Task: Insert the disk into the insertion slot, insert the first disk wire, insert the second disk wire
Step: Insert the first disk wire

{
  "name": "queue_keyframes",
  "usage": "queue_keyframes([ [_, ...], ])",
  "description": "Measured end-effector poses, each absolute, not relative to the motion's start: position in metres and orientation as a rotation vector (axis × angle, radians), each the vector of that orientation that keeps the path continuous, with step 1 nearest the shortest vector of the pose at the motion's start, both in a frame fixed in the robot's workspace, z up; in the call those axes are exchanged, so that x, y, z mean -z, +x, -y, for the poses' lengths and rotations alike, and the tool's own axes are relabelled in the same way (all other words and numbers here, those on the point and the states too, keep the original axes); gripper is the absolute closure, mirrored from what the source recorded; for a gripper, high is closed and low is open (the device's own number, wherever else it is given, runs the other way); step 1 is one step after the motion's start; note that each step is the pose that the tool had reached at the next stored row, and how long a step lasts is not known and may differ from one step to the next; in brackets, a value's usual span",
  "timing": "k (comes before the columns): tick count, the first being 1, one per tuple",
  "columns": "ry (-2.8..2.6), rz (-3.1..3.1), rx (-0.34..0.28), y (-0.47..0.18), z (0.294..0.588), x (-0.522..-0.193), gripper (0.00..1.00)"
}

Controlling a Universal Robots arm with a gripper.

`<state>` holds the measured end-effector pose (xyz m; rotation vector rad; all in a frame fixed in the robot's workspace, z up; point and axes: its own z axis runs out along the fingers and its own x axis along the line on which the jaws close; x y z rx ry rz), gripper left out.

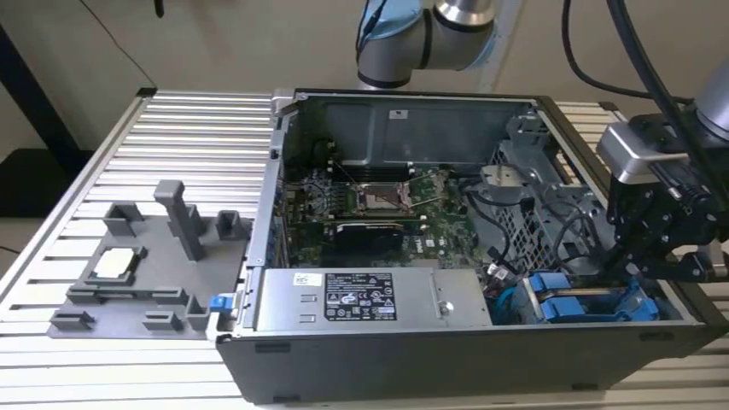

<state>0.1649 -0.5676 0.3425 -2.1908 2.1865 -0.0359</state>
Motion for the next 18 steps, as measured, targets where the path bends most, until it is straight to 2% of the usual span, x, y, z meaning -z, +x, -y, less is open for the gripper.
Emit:
queue_keyframes([
  [18,-2.19,-2.186,0.04,0.1642,0.5644,-0.3387,0.81],
])
